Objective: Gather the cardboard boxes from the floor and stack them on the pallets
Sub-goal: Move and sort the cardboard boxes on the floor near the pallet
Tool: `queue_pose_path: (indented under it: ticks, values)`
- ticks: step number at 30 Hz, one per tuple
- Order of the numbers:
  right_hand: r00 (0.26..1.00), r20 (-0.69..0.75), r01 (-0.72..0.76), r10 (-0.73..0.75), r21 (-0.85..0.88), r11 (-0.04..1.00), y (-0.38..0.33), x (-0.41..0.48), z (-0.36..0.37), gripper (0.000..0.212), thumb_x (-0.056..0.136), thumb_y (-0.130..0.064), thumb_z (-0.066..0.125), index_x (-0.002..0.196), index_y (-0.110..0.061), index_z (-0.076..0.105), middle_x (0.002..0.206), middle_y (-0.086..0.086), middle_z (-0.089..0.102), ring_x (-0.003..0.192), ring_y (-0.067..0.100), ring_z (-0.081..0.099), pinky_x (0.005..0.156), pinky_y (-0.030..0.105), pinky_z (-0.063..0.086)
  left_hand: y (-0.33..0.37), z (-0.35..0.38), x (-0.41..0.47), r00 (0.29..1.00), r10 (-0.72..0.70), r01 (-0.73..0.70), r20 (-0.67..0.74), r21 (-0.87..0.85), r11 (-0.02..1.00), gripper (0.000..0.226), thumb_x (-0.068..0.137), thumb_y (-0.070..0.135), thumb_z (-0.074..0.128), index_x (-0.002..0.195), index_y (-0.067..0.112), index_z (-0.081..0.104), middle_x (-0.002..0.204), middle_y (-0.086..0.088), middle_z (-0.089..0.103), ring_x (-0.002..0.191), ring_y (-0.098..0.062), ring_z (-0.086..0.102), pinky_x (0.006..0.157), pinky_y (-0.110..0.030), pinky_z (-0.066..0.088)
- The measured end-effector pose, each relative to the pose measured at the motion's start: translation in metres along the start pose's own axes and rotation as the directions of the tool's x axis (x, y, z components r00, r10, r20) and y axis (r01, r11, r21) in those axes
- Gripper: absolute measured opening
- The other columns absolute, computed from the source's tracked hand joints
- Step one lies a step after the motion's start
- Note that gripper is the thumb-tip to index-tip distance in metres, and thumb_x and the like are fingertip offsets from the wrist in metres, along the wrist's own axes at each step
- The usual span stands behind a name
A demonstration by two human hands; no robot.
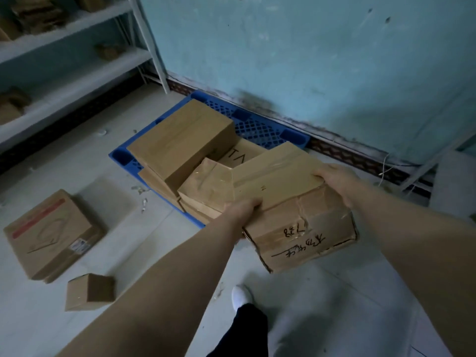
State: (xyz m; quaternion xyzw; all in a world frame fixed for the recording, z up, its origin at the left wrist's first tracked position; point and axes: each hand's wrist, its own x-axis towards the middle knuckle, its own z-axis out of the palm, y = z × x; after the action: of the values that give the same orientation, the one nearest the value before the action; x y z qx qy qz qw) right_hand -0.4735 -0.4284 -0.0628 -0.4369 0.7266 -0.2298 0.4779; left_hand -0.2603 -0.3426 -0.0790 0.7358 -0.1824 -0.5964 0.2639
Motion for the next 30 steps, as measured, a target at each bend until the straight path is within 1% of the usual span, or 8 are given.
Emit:
queue_pose_path:
  ticks: [4, 10, 12, 16, 20, 24, 26, 30]
  values:
    - [1.000, -0.023, -0.019, 0.019, 0.007, 1.000, -0.027, 0.069, -0.012, 0.052, 0.073, -0.049, 0.066, 0.121, -0.030, 0.065, 0.110, 0.006, 0.067, 0.097, 0.033, 0.063, 0.091, 0.047, 0.054, 0.046, 0.027, 0.054, 0.999, -0.027, 0.026, 0.039, 0.018, 0.999, 0.073, 0.074, 0.051, 0.069, 0.130, 0.014, 0.042, 0.112, -0.015, 0.060, 0.088, -0.030, 0.064, 0.075, -0.045, 0.058]
    - [0.998, -0.026, -0.061, 0.062, 0.025, 0.998, -0.078, 0.175, -0.005, 0.051, 0.071, -0.047, 0.065, 0.120, -0.032, 0.066, 0.112, 0.005, 0.067, 0.100, 0.032, 0.063, 0.093, 0.047, 0.053, 0.134, 0.042, 0.135, 0.995, -0.086, 0.086, 0.056, -0.002, 0.996, 0.053, 0.087, 0.040, 0.065, 0.128, 0.011, 0.045, 0.102, -0.011, 0.062, 0.072, -0.021, 0.061, 0.035, -0.025, 0.047]
    - [0.998, 0.018, -0.067, 0.066, 0.030, 0.997, -0.093, 0.204, -0.002, 0.039, 0.079, -0.040, 0.064, 0.116, -0.030, 0.067, 0.110, 0.005, 0.067, 0.099, 0.031, 0.063, 0.093, 0.045, 0.052, 0.159, 0.045, 0.153, 0.995, -0.097, 0.098, 0.036, -0.021, 0.995, 0.047, 0.089, 0.037, 0.064, 0.125, 0.011, 0.048, 0.092, -0.008, 0.060, 0.069, -0.019, 0.059, 0.041, -0.027, 0.047]
    - [0.993, 0.074, -0.090, 0.090, -0.010, 0.996, -0.119, 0.258, 0.003, 0.037, 0.083, -0.038, 0.064, 0.119, -0.029, 0.065, 0.112, 0.004, 0.067, 0.102, 0.028, 0.062, 0.097, 0.045, 0.050, 0.193, 0.051, 0.194, 0.991, -0.127, 0.124, -0.040, -0.073, 0.990, 0.063, 0.081, 0.042, 0.070, 0.131, 0.011, 0.045, 0.114, -0.010, 0.062, 0.075, -0.019, 0.062, 0.051, -0.027, 0.047]
    - [0.981, 0.176, -0.072, 0.080, -0.051, 0.996, -0.142, 0.317, 0.014, 0.015, 0.088, -0.035, 0.063, 0.103, -0.030, 0.063, 0.108, 0.004, 0.067, 0.103, 0.028, 0.062, 0.099, 0.045, 0.049, 0.215, 0.063, 0.234, 0.981, -0.171, 0.153, -0.087, -0.181, 0.971, 0.072, 0.077, 0.045, 0.072, 0.132, 0.012, 0.038, 0.120, -0.009, 0.057, 0.082, -0.023, 0.059, 0.064, -0.035, 0.051]
    - [0.945, 0.316, -0.055, 0.087, -0.107, 0.993, -0.161, 0.383, 0.029, 0.024, 0.087, -0.031, 0.064, 0.110, -0.027, 0.066, 0.115, 0.001, 0.065, 0.106, 0.024, 0.059, 0.099, 0.044, 0.047, 0.230, 0.080, 0.271, 0.954, -0.262, 0.205, -0.144, -0.323, 0.924, 0.071, 0.083, 0.041, 0.071, 0.134, 0.014, 0.029, 0.128, -0.010, 0.050, 0.097, -0.028, 0.055, 0.085, -0.048, 0.053]
    - [0.913, 0.396, -0.035, 0.101, -0.169, 0.985, -0.169, 0.414, 0.037, 0.029, 0.091, -0.026, 0.061, 0.119, -0.026, 0.063, 0.116, 0.000, 0.063, 0.103, 0.022, 0.058, 0.090, 0.037, 0.048, 0.236, 0.089, 0.285, 0.935, -0.300, 0.211, -0.187, -0.387, 0.898, 0.072, 0.084, 0.039, 0.071, 0.136, 0.015, 0.027, 0.131, -0.011, 0.048, 0.110, -0.032, 0.053, 0.091, -0.052, 0.051]
    - [0.821, 0.550, 0.002, 0.153, -0.270, 0.963, -0.172, 0.479, 0.059, 0.040, 0.095, -0.015, 0.056, 0.135, -0.023, 0.055, 0.125, 0.001, 0.061, 0.100, 0.019, 0.058, 0.079, 0.030, 0.044, 0.241, 0.112, 0.323, 0.885, -0.356, 0.184, -0.300, -0.477, 0.860, 0.064, 0.083, 0.036, 0.072, 0.125, 0.017, 0.028, 0.118, -0.008, 0.048, 0.103, -0.029, 0.055, 0.081, -0.041, 0.053]
